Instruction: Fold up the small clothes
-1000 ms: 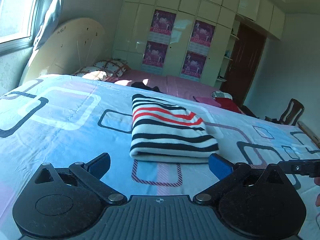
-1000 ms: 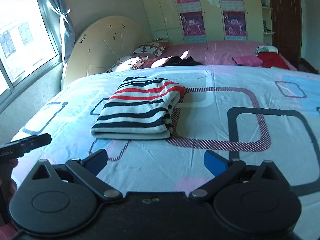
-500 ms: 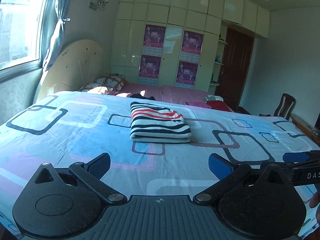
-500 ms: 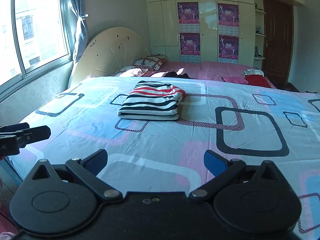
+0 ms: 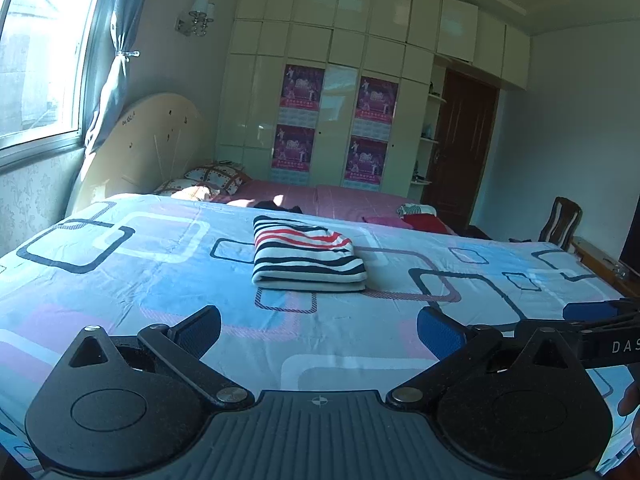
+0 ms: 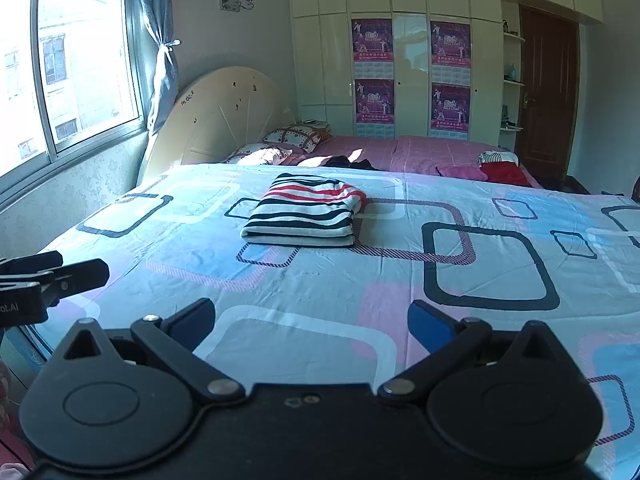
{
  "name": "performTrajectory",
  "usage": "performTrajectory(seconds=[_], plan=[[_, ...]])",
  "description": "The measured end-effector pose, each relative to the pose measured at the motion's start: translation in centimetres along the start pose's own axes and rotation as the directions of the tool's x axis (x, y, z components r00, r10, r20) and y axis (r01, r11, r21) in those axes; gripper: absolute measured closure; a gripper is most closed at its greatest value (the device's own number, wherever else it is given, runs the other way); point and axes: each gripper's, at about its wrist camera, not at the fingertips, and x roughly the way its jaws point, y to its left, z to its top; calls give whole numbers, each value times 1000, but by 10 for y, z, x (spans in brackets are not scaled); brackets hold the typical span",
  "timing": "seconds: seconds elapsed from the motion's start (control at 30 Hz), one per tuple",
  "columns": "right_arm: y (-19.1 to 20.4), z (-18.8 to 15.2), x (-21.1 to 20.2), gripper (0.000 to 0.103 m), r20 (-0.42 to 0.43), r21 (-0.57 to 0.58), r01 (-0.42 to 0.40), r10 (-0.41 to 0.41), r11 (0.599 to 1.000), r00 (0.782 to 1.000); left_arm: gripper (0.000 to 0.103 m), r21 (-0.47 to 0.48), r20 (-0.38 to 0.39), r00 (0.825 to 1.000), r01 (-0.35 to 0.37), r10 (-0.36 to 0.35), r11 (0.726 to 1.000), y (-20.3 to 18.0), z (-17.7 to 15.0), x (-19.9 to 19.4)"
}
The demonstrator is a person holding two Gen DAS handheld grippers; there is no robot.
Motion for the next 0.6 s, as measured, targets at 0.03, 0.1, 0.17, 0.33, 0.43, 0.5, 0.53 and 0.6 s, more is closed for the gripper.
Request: performTrajectory(seconds=[0.03, 0.1, 0.17, 0.33, 0.43, 0.5, 0.53, 0.6], plan=[[0, -1, -2, 0, 4, 0, 4, -4, 1000, 1000, 0, 4, 3, 1000, 2, -2, 1000, -2, 0, -1], [-1, -1, -5, 0, 8, 5, 4, -4, 1000, 1000, 0, 13, 9, 1000, 8, -8, 1000, -5, 1, -4], [-2, -2, -7, 0, 12, 9, 5, -5, 1000, 1000, 0, 21, 13, 1000, 12, -13, 1000, -8, 2, -6], [-7, 0, -11, 0, 22, 34, 1, -2, 999, 1000, 0, 27, 18, 1000, 20, -20, 999, -14, 5, -10], [-10, 1, -15, 0, 32, 41, 4, -5, 999, 999, 0, 39, 23, 1000, 17, -18, 999, -17, 7, -12], [-12, 1, -16, 0, 38, 46, 4, -6, 999, 999, 0, 41, 27, 999, 16, -18, 999, -18, 8, -14], [-12, 1, -17, 0, 40, 46, 4, -6, 999, 999, 0, 44, 29, 999, 15, -16, 999, -19, 9, -15], [-13, 0, -18, 0, 43, 50, 2, -4, 999, 999, 0, 52, 28, 999, 14, -15, 999, -21, 11, -16]])
